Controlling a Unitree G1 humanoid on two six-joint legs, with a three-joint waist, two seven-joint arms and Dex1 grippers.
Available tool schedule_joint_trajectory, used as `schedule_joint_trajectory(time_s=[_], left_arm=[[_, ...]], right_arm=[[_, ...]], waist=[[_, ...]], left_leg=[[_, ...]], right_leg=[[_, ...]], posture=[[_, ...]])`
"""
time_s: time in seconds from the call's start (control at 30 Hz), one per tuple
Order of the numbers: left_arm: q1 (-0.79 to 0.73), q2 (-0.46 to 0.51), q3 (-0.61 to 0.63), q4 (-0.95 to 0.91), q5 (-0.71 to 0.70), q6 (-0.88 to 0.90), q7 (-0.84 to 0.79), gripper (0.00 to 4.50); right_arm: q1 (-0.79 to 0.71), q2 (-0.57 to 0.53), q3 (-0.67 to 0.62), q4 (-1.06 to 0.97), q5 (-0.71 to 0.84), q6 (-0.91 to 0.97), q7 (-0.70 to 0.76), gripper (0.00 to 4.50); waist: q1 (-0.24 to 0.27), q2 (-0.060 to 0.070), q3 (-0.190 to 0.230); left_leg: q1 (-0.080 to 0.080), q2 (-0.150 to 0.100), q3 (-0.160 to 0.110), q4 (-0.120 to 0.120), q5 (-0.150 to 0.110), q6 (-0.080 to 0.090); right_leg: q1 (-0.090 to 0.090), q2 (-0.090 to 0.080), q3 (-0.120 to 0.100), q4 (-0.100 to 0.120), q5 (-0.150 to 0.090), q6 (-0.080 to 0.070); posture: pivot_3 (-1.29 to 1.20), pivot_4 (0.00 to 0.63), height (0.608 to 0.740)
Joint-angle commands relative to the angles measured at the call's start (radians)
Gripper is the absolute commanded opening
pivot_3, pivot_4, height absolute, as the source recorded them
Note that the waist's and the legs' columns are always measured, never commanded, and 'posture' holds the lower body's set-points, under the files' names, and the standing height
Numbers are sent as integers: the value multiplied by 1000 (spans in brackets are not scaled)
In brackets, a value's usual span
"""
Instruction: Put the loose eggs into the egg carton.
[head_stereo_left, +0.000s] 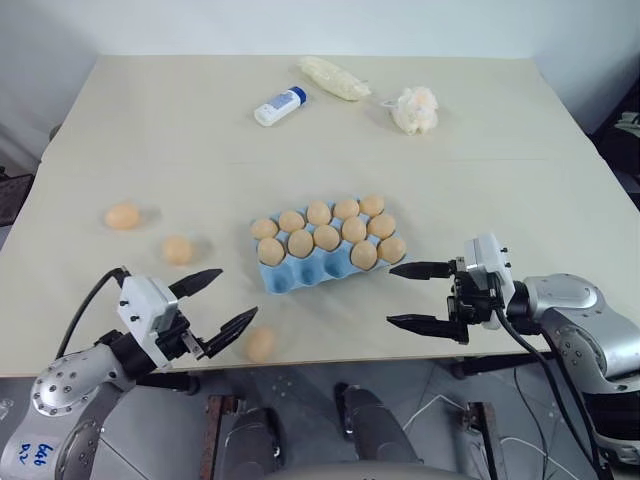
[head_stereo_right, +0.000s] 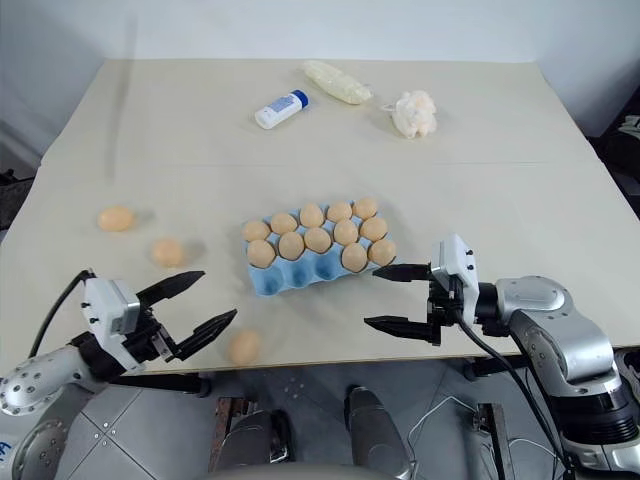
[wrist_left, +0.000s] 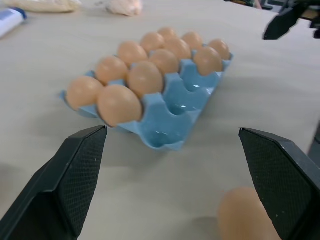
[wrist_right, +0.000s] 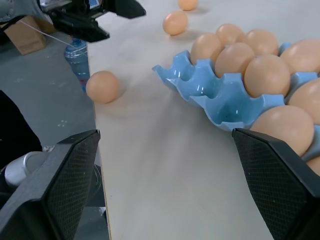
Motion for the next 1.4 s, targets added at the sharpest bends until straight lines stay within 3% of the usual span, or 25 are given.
schedule_joint_trajectory(time_s=[0.03,0.33,0.67,1.07,1.4], left_arm=[[31,-15,-56,-46,47,-28,11,4500],[67,-14,-110,-107,48,2,18,4500],[22,-17,-244,-8,171,-35,15,4500],[-67,-19,-310,123,276,12,54,4500],[-133,-79,-326,228,346,-62,98,1333]], right_arm=[[-13,7,-2,-8,-4,-23,5,4429],[-1,3,-7,-24,-8,-5,-19,4429],[10,1,-13,-29,-7,-1,-36,4429],[31,-10,-40,-36,-6,6,-74,4429],[21,-22,-54,-45,2,25,-86,4500]], waist=[[-1,0,0],[-5,0,0],[-6,0,0],[-5,0,0],[7,0,-1]], left_leg=[[0,0,0,0,0,0],[0,0,0,0,0,0],[0,0,0,0,0,0],[0,0,-1,1,1,3],[0,-2,-1,1,2,4]], right_leg=[[0,0,0,0,0,0],[0,0,0,0,0,0],[0,0,0,0,0,0],[0,0,0,0,0,0],[1,-2,0,2,0,1]], posture=[[0,150,740],[0,150,740],[0,150,740],[0,150,740],[0,150,740]])
